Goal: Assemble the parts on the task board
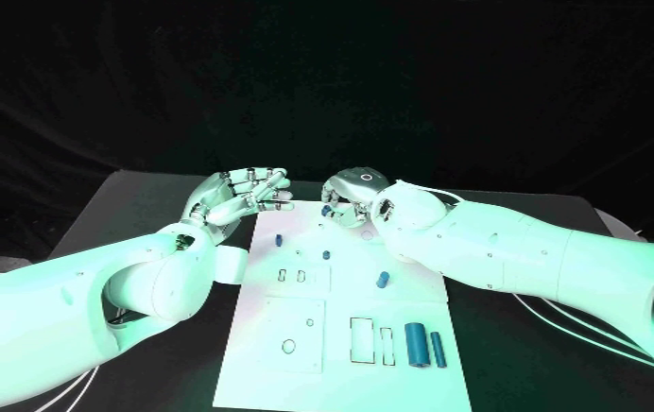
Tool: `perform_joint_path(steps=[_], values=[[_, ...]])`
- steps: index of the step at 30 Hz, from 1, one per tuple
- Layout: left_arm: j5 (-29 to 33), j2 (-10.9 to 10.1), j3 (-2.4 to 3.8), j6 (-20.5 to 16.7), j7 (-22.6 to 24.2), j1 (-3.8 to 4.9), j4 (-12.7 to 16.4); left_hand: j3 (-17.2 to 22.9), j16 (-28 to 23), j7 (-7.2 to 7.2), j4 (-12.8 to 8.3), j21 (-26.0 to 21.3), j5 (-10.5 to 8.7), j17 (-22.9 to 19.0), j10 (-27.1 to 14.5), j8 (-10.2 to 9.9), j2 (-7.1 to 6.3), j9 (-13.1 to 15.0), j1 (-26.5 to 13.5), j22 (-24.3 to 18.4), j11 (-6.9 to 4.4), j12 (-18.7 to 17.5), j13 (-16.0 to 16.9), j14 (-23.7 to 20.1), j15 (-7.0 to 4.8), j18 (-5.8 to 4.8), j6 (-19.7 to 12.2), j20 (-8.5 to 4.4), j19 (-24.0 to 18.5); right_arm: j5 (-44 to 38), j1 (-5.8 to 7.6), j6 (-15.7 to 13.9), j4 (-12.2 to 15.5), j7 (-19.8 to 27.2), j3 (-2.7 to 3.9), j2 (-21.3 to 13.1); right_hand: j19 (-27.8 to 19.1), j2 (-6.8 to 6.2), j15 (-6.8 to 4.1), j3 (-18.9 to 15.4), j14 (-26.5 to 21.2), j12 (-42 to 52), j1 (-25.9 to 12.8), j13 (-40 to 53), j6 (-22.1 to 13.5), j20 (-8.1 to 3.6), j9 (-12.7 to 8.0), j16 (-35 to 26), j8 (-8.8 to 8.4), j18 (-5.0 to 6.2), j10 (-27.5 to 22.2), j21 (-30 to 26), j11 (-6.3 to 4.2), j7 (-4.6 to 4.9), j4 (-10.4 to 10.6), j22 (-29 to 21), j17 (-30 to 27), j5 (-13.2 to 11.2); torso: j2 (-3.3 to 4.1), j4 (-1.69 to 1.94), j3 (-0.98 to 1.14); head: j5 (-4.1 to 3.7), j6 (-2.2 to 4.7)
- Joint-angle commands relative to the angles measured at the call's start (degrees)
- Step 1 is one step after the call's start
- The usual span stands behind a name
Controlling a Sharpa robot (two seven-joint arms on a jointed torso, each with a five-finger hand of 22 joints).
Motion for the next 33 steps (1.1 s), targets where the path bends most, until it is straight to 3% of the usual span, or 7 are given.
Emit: perform_joint_path(steps=[1,13,21,25,29,31,33], values=[[-0.3,0.2,0.06,1.1,0.2,0.1,0.0,0.3,0.2,1.14,0.1,0.2,-0.32,0.1,0.4,0.0,-0.34,0.0,0.0,0.1,0.16,-0.3,-0.1,0.2,0.2,0.74,0.1,-0.08,0.3,-0.2,0.01,-0.7,0.0,-0.3,0.01,0.1,-0.6,-0.88,0.35,-0.2,0.8,-0.3,-0.2,-0.1,-1.0,0.01,-0.1,-0.3,-0.58,0.04,-0.6,-0.4,0.1,0.05,0.4,-0.4,-0.3,-0.7,0.01,0.04,-0.04,-0.12,-0.02],[-0.3,0.3,0.05,1.0,0.2,0.1,-0.2,0.4,0.2,1.17,0.1,0.3,-0.33,0.1,0.4,0.0,-0.37,0.0,0.0,0.1,0.2,-0.4,-0.1,0.0,0.25,0.72,0.1,-0.09,0.2,0.1,-0.01,-1.9,1.9,-0.1,0.0,-1.6,-0.5,-1.06,0.35,-0.3,0.8,-0.2,-0.3,0.0,-1.0,0.07,-0.1,-0.3,-0.64,0.03,-0.5,-0.4,0.09,0.09,0.5,-0.2,-0.3,-0.7,-0.01,0.04,0.02,-0.17,0.06],[-0.3,0.0,0.05,1.2,0.1,0.1,-0.3,0.4,0.2,1.17,0.1,0.3,-0.33,0.1,0.4,0.0,-0.37,0.0,0.0,0.1,0.2,-0.4,-0.1,0.0,0.25,0.72,0.1,-0.09,0.2,1.7,-0.01,-2.1,8.9,-0.9,0.28,-8.2,-0.1,-1.14,0.22,-0.4,0.7,0.7,-0.1,0.3,-0.2,0.07,0.2,-0.2,-0.49,-0.09,1.1,0.0,-0.12,0.12,0.6,0.5,-0.4,-0.1,-0.1,-0.15,0.07,-0.08,0.32],[-0.3,-0.2,0.04,1.6,0.0,0.1,-0.4,0.4,0.1,1.17,0.0,0.4,-0.33,0.1,0.4,0.0,-0.39,0.0,0.0,0.1,0.2,-0.4,-0.1,0.0,0.26,0.71,0.1,-0.1,0.2,4.0,0.19,0.2,13.4,-2.4,0.71,-13.2,1.5,-2.17,-0.13,-0.6,1.3,2.2,0.6,0.9,0.7,-0.2,0.6,1.2,-0.24,-0.6,4.0,1.5,-0.55,0.2,-0.1,2.9,1.6,0.7,-0.1,-0.31,0.11,-0.49,0.57],[-0.3,-0.5,0.04,1.8,-0.1,0.1,-0.4,0.4,0.1,1.17,0.0,0.4,-0.33,0.1,0.4,0.0,-0.39,0.0,0.0,0.1,0.2,-0.4,-0.1,0.0,0.26,0.71,0.1,-0.1,0.2,9.6,0.58,3.6,16.5,-3.8,0.97,-18.0,2.7,-3.77,-0.66,-2.0,1.7,4.8,0.3,2.4,0.3,-0.52,0.8,2.2,-0.25,-0.96,8.3,2.6,-1.36,-0.28,-0.3,4.6,3.0,0.6,-0.19,-0.82,0.24,-0.43,0.67],[-0.3,-0.5,0.04,1.9,-0.1,0.1,-0.4,0.4,0.1,1.17,0.0,0.4,-0.33,0.1,0.4,0.0,-0.39,0.0,0.0,0.1,0.2,-0.4,-0.1,0.0,0.26,0.71,0.1,-0.1,0.2,12.3,0.67,4.9,16.9,-4.1,1.02,-19.4,3.4,-4.61,-1.94,-5.0,2.0,9.0,-0.7,5.9,-0.2,-1.69,1.5,3.0,0.35,-1.2,10.6,3.4,-2.23,-1.15,0.4,5.9,4.0,4.7,-0.2,-0.97,0.31,-0.34,0.71],[-0.3,-0.6,0.04,2.0,-0.2,0.1,-0.3,0.4,0.1,1.17,0.0,0.4,-0.33,0.1,0.4,0.0,-0.39,0.0,0.0,0.1,0.2,-0.4,-0.1,0.0,0.26,0.71,0.1,-0.1,0.2,14.8,0.74,5.7,17.1,-4.2,1.05,-20.5,3.5,-4.75,-2.0,-6.8,2.1,13.1,-0.2,9.2,-1.3,-1.9,1.8,3.4,0.44,-1.28,12.2,3.5,-2.77,-1.45,0.3,6.2,4.5,4.8,-0.2,-1.06,0.35,-0.45,0.79]])
